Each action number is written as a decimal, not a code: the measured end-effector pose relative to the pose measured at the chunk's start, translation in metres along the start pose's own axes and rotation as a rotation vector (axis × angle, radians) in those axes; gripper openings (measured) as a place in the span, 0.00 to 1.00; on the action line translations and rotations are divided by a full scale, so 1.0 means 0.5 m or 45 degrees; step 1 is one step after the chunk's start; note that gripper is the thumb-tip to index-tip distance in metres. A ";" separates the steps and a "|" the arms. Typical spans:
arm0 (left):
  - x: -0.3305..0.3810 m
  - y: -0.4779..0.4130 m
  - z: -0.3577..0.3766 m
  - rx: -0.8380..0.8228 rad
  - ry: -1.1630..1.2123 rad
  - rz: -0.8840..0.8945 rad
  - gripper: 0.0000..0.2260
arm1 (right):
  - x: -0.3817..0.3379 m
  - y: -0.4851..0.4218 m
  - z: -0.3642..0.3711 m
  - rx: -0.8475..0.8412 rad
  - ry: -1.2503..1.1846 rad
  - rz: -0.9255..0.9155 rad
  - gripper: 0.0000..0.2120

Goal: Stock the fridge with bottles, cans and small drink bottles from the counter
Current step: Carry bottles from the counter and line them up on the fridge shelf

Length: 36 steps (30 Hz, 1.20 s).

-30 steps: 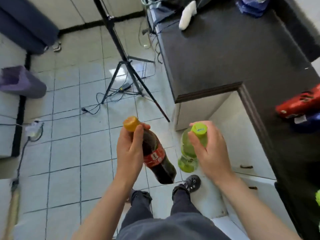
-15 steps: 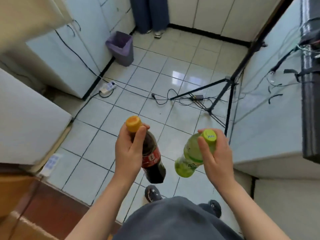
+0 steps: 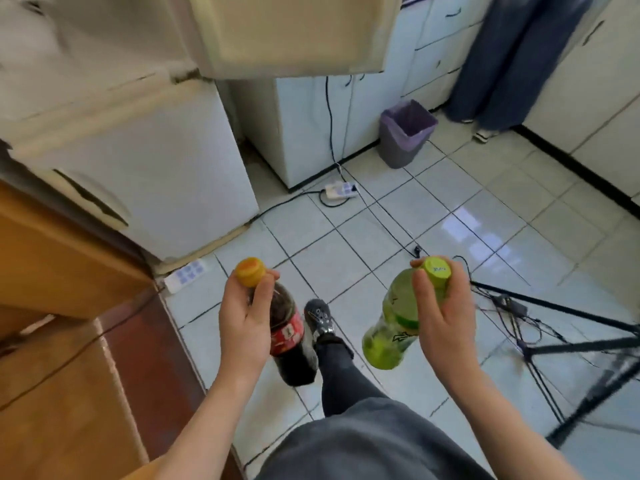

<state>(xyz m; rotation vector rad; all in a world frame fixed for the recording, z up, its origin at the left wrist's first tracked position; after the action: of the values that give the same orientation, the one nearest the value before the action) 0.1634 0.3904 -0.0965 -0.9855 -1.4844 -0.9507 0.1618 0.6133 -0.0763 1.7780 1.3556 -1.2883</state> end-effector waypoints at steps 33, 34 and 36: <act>0.279 -1.091 -0.475 0.479 0.032 0.433 0.11 | -0.646 -0.763 1.066 -0.615 -0.312 -0.818 0.09; 0.305 -1.126 -0.493 0.449 0.017 0.475 0.11 | -0.674 -0.779 1.085 -0.584 -0.327 -0.854 0.10; 0.359 -1.192 -0.527 0.404 -0.055 0.609 0.09 | -0.726 -0.813 1.120 -0.509 -0.390 -0.903 0.11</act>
<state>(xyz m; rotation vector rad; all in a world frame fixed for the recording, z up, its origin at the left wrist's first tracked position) -0.3247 -0.0431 0.0785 -1.0615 -1.2991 -0.3412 -0.4279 0.1274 0.0873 0.8067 1.9666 -1.4158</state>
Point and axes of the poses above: each hand's wrist, its own y-axis away from the middle knuckle, its own z-axis out of the palm, x = y × z, the point moved 1 cm from there along -y, towards the middle knuckle, and after that the axes turned 2 degrees about x, right-handed, at the moved point
